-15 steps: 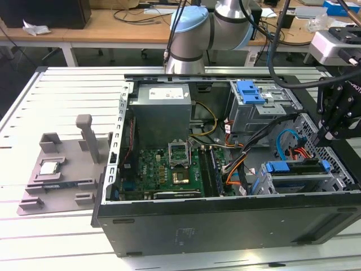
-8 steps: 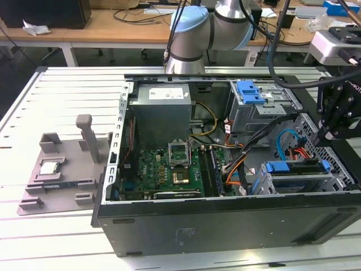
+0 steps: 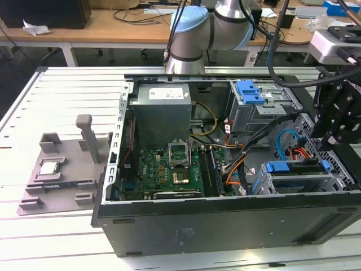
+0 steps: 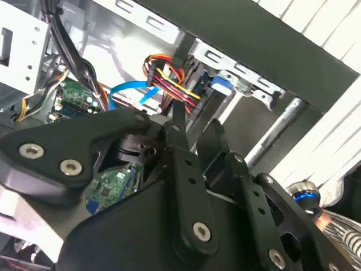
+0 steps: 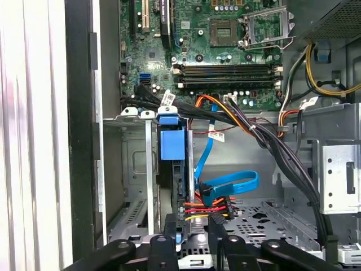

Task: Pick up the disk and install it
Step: 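Insert the second disk wire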

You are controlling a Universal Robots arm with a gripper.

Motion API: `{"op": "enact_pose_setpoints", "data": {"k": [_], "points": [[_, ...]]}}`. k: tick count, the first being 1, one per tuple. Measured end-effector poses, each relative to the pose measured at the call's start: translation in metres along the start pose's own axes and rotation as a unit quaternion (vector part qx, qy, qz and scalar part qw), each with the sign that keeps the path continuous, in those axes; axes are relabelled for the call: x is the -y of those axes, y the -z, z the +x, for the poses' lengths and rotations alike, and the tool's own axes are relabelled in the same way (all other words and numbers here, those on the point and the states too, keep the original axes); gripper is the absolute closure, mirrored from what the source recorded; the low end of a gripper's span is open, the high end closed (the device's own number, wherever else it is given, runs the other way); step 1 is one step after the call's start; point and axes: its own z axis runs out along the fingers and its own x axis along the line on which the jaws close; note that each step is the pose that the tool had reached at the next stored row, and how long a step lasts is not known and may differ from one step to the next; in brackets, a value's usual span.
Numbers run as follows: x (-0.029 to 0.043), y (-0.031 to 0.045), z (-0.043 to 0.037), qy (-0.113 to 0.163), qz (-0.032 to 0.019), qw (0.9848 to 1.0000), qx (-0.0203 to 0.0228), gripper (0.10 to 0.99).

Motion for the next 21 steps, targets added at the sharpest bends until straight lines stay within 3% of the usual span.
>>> {"op": "enact_pose_setpoints", "data": {"k": [2,8,14,15,18,21], "points": [[-0.0056,-0.0005,-0.0075,0.001,0.0000,1.0000,0.0001,0.725],[-0.0247,-0.0025,-0.0068,0.003,0.0001,1.0000,0.0002,0.725],[-0.0253,-0.0041,-0.0066,0.004,0.0001,1.0000,0.0001,0.725],[-0.0253,-0.0041,-0.0066,0.004,0.0001,1.0000,0.0001,0.741],[-0.0253,-0.0041,-0.0065,0.004,0.0001,1.0000,0.0001,0.925],[-0.0253,-0.0041,-0.0063,0.004,0.0001,1.0000,0.0001,0.925]]}}
